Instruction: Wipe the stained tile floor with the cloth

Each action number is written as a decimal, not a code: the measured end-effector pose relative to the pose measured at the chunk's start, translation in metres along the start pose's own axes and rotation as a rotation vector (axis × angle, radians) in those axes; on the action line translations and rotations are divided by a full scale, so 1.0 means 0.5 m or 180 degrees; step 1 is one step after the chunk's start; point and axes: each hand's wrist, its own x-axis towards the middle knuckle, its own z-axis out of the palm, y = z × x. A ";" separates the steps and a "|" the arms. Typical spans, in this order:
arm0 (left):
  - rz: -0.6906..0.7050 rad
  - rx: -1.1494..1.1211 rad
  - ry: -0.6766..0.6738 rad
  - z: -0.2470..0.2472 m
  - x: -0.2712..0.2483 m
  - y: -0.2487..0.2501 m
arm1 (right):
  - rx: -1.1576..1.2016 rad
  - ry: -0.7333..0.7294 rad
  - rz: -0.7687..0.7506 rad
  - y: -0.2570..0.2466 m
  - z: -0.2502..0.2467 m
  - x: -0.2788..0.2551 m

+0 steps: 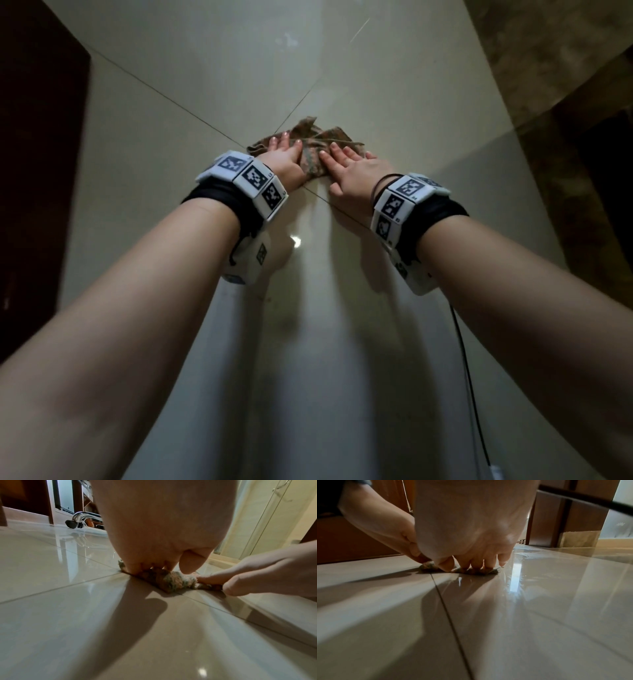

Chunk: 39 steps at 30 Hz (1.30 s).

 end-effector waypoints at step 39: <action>0.0597 0.1234 -0.0354 0.096 -0.074 0.099 | -0.0566 -0.0996 0.0266 0.040 0.043 -0.178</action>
